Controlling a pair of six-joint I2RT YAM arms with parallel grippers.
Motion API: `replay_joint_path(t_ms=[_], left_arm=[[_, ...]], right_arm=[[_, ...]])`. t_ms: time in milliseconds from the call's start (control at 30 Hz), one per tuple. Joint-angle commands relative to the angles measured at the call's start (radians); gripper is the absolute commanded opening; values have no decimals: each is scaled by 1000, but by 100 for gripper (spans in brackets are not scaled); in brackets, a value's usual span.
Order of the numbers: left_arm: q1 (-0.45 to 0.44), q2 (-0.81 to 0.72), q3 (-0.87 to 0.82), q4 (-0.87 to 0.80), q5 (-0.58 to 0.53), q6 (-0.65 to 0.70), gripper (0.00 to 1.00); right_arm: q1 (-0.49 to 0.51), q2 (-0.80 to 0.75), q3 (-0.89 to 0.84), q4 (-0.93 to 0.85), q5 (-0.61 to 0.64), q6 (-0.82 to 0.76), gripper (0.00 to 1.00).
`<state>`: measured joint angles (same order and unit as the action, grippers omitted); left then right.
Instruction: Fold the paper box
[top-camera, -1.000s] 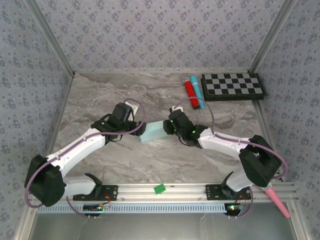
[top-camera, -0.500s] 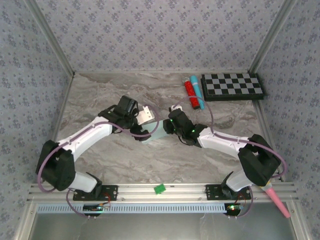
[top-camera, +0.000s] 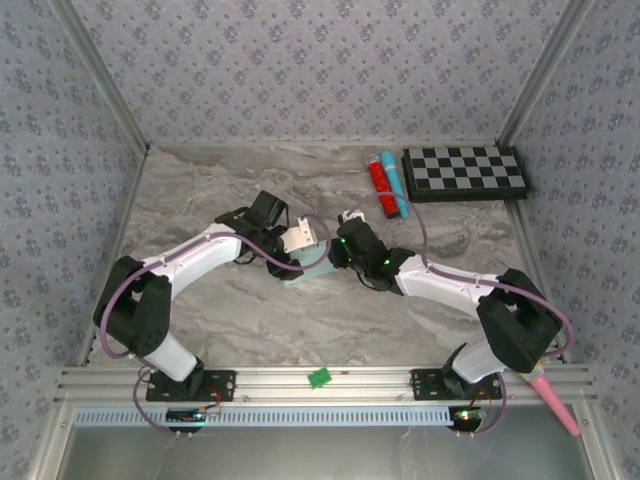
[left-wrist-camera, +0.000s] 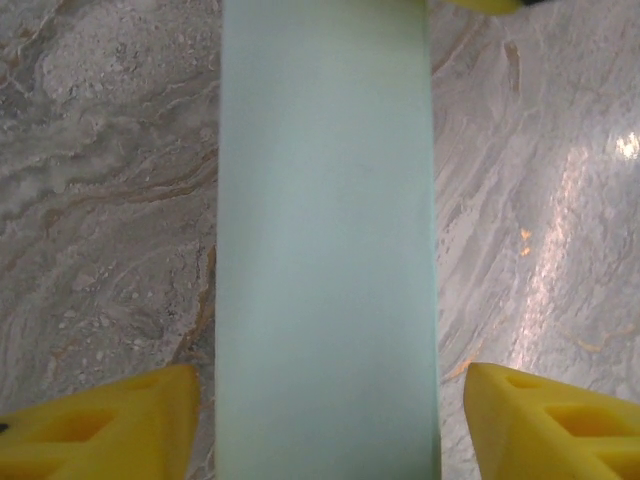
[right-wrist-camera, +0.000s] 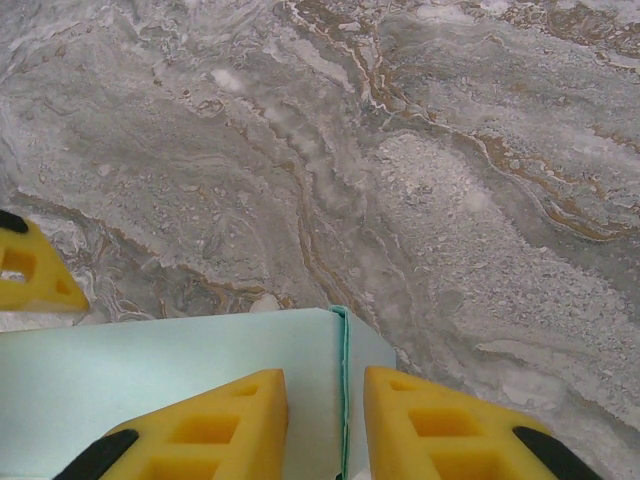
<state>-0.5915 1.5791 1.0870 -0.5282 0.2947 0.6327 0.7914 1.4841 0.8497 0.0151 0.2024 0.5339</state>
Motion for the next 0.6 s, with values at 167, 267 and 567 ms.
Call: replay_joint_path(t_ms=[167,267,567], left_arm=[[-24,15,43,-9,-70,20,45],[-31,-8,33,22,-122,25,44],[-58,-94,8,114,-306,49,39]], right_arm=[[-9,-22,-31,-176,18,-3,28],[-8,-64,-32,-198,30,4,28],[-42,-260,-68,-258,95,6,30]])
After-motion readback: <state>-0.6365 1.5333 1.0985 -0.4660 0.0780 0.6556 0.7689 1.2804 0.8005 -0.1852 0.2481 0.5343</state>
